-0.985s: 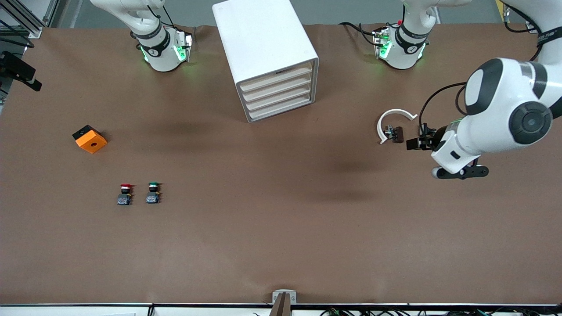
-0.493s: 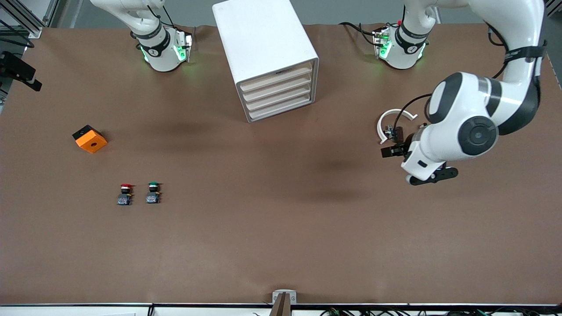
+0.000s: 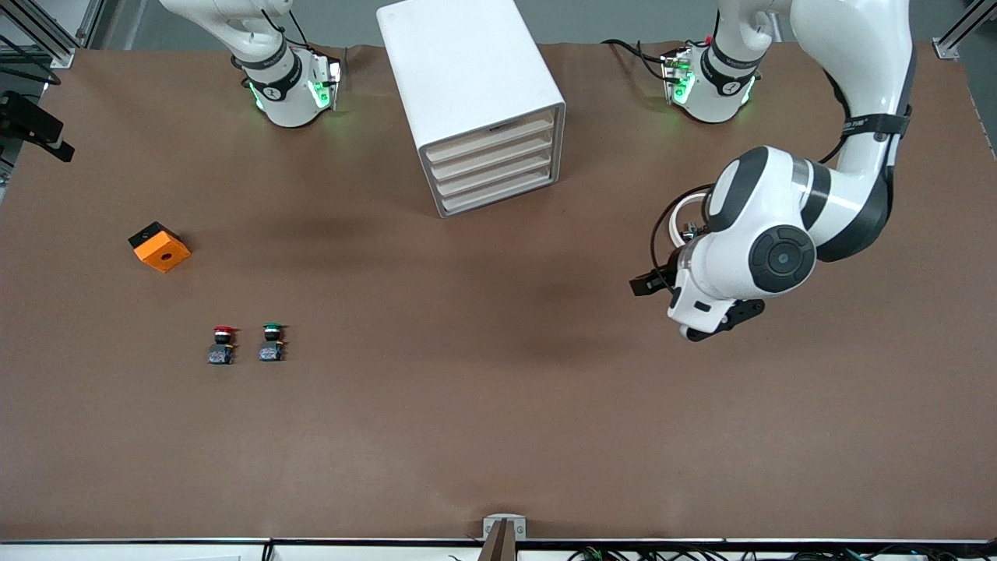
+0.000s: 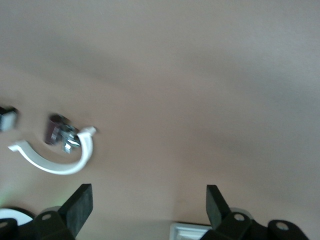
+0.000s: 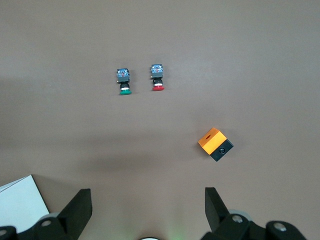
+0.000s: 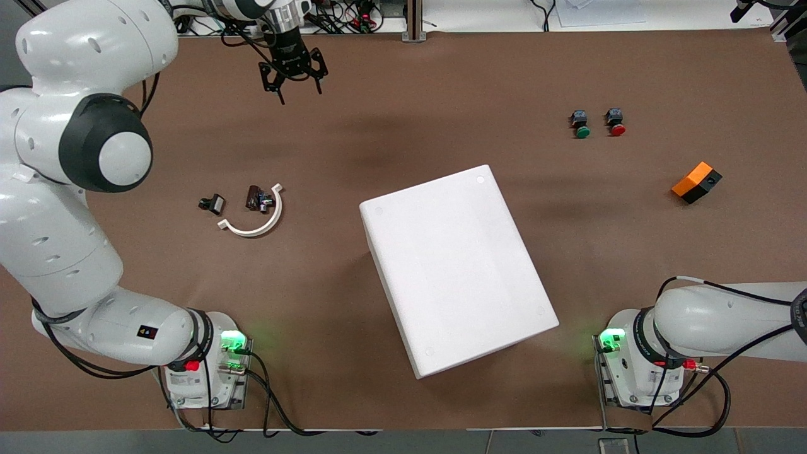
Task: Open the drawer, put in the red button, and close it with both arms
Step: 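Bring the left gripper to the lowest drawer's handle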
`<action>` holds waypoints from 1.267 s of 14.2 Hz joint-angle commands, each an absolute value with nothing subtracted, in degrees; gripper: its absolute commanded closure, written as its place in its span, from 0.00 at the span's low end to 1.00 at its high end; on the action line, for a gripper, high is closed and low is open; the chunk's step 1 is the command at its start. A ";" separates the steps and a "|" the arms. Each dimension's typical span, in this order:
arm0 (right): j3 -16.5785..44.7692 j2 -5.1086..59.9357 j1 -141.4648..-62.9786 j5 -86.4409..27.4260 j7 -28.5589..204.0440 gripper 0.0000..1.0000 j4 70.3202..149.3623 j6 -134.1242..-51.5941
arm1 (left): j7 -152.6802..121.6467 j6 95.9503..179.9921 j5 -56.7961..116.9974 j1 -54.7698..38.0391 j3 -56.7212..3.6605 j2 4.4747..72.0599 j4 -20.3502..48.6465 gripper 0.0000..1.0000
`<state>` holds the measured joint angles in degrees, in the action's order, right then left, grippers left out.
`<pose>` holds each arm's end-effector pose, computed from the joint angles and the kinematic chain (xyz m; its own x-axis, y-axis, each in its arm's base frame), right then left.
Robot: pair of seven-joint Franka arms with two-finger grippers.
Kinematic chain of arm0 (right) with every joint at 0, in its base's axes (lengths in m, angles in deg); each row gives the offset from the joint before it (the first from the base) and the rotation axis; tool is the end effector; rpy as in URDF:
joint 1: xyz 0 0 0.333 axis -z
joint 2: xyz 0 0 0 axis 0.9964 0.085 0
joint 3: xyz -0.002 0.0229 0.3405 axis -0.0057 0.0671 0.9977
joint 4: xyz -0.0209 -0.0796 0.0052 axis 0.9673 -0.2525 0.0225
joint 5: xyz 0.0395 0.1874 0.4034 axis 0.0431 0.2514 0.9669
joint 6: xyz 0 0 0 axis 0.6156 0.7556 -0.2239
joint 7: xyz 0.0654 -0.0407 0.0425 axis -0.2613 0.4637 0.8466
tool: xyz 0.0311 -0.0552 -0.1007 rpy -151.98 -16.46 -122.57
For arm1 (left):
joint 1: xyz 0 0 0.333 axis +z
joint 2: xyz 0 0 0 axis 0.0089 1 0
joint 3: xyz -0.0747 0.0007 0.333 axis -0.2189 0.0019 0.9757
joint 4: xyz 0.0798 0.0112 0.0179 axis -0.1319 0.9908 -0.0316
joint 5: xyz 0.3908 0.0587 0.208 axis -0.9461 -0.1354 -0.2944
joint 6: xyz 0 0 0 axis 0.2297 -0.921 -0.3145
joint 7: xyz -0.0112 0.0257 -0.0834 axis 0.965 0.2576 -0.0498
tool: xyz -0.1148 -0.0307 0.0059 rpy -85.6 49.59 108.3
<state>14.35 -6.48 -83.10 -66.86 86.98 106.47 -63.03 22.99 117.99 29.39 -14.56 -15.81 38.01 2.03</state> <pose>0.5342 -0.0736 0.6849 0.9987 -0.0507 0.0083 -0.0507 -0.9987 -0.0084 0.6539 -0.2764 0.3778 0.8543 0.4054 -0.3253 0.4096 -0.9104 -0.0590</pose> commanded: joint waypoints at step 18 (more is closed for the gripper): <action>14.89 -7.30 -82.22 -67.23 87.81 0.00 107.15 -63.02 | 73.10 106.06 66.72 -17.86 -16.37 53.07 -4.88 0.00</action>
<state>14.35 -6.48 -83.10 -66.86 86.99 106.52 -63.01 66.45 107.95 65.14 -17.51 -15.90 50.90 -2.78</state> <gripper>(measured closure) 0.000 0.000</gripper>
